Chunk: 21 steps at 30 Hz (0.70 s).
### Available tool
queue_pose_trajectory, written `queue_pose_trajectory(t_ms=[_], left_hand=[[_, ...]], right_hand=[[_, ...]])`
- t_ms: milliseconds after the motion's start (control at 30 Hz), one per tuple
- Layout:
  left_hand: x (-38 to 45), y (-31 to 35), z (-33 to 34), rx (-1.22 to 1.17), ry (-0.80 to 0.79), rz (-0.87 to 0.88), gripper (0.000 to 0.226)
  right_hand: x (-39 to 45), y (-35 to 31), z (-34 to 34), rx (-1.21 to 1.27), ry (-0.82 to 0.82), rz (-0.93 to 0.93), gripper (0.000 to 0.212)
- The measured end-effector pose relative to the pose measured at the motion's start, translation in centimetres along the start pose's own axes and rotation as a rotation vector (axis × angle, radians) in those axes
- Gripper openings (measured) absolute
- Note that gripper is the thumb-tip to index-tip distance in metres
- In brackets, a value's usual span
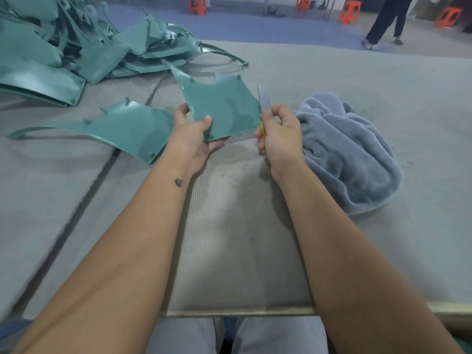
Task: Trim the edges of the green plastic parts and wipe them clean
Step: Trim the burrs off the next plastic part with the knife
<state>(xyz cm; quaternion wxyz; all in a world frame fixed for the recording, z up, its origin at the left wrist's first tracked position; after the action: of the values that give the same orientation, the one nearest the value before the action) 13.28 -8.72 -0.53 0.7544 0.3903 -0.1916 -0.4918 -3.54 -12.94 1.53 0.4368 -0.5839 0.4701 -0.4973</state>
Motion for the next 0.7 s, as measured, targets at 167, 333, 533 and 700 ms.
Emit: queue_pose_trajectory(t_ms=[167, 333, 533, 700], left_hand=[[0.27, -0.1, -0.59, -0.266, 0.025, -0.05, 0.038], [0.4, -0.42, -0.54, -0.349, 0.015, -0.08, 0.031], [0.61, -0.42, -0.68, -0.348, 0.008, -0.078, 0.031], [0.85, -0.36, -0.84, -0.379, 0.013, -0.071, 0.031]], right_hand=[[0.08, 0.68, 0.48, -0.086, -0.052, 0.064, 0.026], [-0.32, 0.42, 0.95, -0.145, -0.117, 0.004, 0.026], [-0.31, 0.16, 0.47, -0.118, -0.071, -0.012, 0.025], [-0.3, -0.01, 0.08, -0.114, -0.008, -0.02, 0.027]])
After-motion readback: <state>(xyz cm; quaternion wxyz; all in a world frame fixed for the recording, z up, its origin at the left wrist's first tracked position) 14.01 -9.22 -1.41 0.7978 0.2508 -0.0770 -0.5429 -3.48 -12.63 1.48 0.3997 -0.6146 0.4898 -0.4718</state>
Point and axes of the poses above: each hand's wrist, its own x-axis towards the middle knuckle, its own z-axis out of the palm, y = z × x, the point moved 8 cm from there along x, towards the middle knuckle, and after that the axes turned 10 degrees about -x, right-handed, at the moved point
